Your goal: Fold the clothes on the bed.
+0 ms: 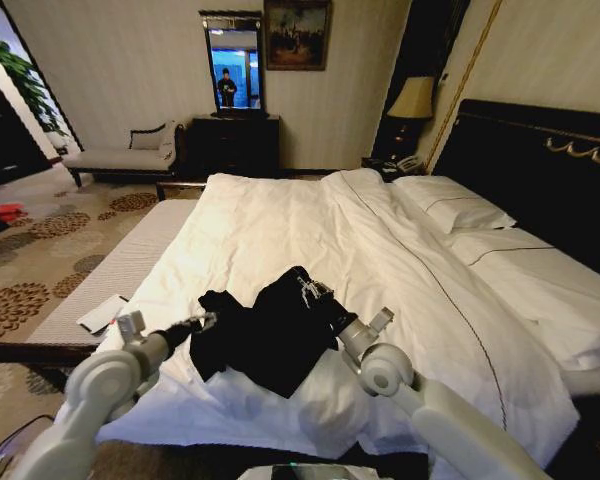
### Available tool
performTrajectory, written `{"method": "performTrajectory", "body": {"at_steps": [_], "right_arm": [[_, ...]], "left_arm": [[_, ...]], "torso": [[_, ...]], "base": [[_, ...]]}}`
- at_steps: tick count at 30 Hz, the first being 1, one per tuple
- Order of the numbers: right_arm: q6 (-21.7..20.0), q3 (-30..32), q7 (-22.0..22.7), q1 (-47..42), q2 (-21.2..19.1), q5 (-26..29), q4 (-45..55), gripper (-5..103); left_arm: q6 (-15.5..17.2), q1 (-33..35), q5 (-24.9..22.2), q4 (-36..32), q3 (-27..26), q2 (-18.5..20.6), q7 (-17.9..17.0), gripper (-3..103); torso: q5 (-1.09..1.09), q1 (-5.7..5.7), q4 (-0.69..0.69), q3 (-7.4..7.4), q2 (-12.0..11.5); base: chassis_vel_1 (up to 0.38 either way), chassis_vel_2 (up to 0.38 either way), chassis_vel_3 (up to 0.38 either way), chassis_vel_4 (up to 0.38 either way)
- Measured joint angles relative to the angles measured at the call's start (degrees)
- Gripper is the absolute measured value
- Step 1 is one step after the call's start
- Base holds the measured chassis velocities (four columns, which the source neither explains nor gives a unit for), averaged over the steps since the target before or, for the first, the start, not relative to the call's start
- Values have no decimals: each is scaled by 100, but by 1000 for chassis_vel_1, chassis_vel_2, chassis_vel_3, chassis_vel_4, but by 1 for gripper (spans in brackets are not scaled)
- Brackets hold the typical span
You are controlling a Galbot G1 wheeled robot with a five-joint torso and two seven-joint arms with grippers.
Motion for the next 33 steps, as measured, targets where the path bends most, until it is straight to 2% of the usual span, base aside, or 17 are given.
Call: {"method": "performTrajectory", "body": {"at_steps": [9, 15, 16, 18, 19, 21, 22, 23, 24, 25, 26, 27, 28, 31, 32, 33], "right_arm": [[0, 41, 11, -47, -10, 0, -89, 2], [2, 39, 16, -18, -11, 4, -150, 2], [3, 38, 17, -9, -11, 7, -163, 2], [8, 32, 18, 2, -9, 13, -192, 2], [8, 32, 18, 2, -9, 13, -192, 2], [13, 19, 19, 9, -4, 12, -228, 2], [14, 16, 19, 11, -1, 12, -237, 2], [16, 14, 20, 14, 2, 11, -248, 2], [16, 14, 20, 14, 2, 11, -248, 2], [17, 13, 20, 22, 3, 11, -261, 2], [17, 12, 20, 26, 3, 12, -270, 2], [18, 11, 21, 36, 4, 11, -286, 2], [18, 11, 21, 36, 4, 11, -286, 2], [20, 11, 24, 58, 3, 12, -306, 2], [20, 11, 24, 58, 3, 12, -306, 2], [21, 10, 24, 59, 3, 12, -313, 2]], "left_arm": [[5, -449, 80, 530, 419, -205, 13, 100], [-28, -680, 295, 793, 635, -321, 96, 100], [-48, -718, 335, 835, 666, -341, 111, 103], [-69, -776, 391, 911, 721, -379, 125, 95], [-69, -776, 391, 911, 721, -379, 125, 95], [-78, -819, 436, 986, 781, -425, 140, 84], [-79, -830, 450, 1002, 800, -439, 147, 84], [-81, -838, 468, 1017, 823, -451, 156, 79], [-81, -838, 468, 1017, 823, -451, 156, 79], [-82, -845, 491, 1032, 850, -460, 168, 74], [-84, -850, 506, 1043, 868, -461, 176, 74], [-89, -858, 541, 1061, 895, -463, 195, 68], [-89, -858, 541, 1061, 895, -463, 195, 68], [-123, -860, 626, 1078, 928, -462, 257, 51], [-123, -860, 626, 1078, 928, -462, 257, 51], [-135, -859, 643, 1080, 929, -458, 271, 45]], "torso": [[2, 0, -1, 0, 0], [1, 0, 0, 0, 0], [1, 0, 0, 0, 0], [1, 0, 0, 0, 0], [1, 0, 0, 0, 0], [1, 0, 0, 0, 0], [1, 0, 0, 0, 0], [1, 0, 0, 0, 0], [1, 0, 0, 0, 0], [1, 0, 0, 0, 0], [1, 0, 0, 0, 0], [1, 0, 0, 0, 0], [1, 0, 0, 0, 0], [1, 0, 0, 0, 0], [1, 0, 0, 0, 0], [1, 0, 0, 0, 0]], "base": [[0, 0, 0, 0], [0, 0, 0, 0], [0, 0, 0, 0], [0, 0, 0, 0], [0, 0, 0, 0], [0, 0, 0, 0], [0, 0, 0, 0], [0, 0, 0, 0], [0, 0, 0, 0], [0, 0, 0, 0], [0, 0, 0, 0], [0, 0, 0, 0], [0, 0, 0, 0], [0, 0, 0, 0], [0, 0, 0, 0], [0, 0, 0, 0]]}}
